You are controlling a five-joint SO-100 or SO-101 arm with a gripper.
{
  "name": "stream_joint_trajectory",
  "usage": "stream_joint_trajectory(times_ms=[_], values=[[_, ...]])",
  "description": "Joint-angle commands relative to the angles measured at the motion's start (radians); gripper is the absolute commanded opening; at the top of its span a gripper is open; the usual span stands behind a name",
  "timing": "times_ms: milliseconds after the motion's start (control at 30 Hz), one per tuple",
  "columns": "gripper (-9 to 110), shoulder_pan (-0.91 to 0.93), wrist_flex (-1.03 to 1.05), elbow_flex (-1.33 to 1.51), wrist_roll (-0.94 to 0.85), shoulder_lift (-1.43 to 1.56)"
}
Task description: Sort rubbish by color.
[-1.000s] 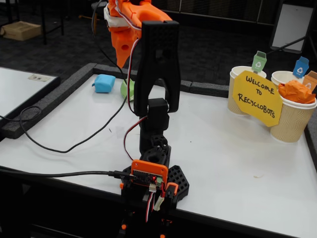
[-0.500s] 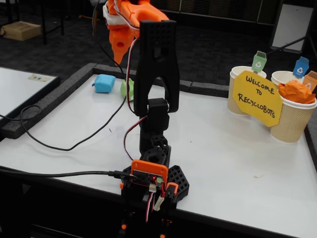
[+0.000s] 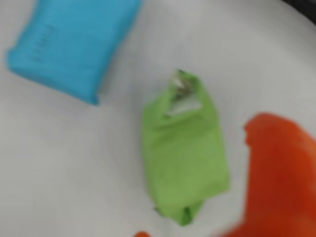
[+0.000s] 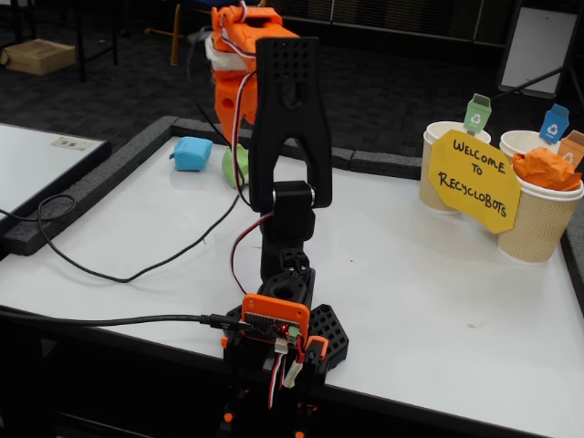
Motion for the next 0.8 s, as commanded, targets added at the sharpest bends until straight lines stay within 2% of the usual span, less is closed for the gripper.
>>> stream_joint_trajectory(times_ms=[0,467,767], values=[[22,0.032,-0.037,-0.129,0.107,0.025],[22,-0.061,-0.006,-0.236,0.163,-0.084],[23,-0.055,-0.015,-0.253,0.163,-0.152]])
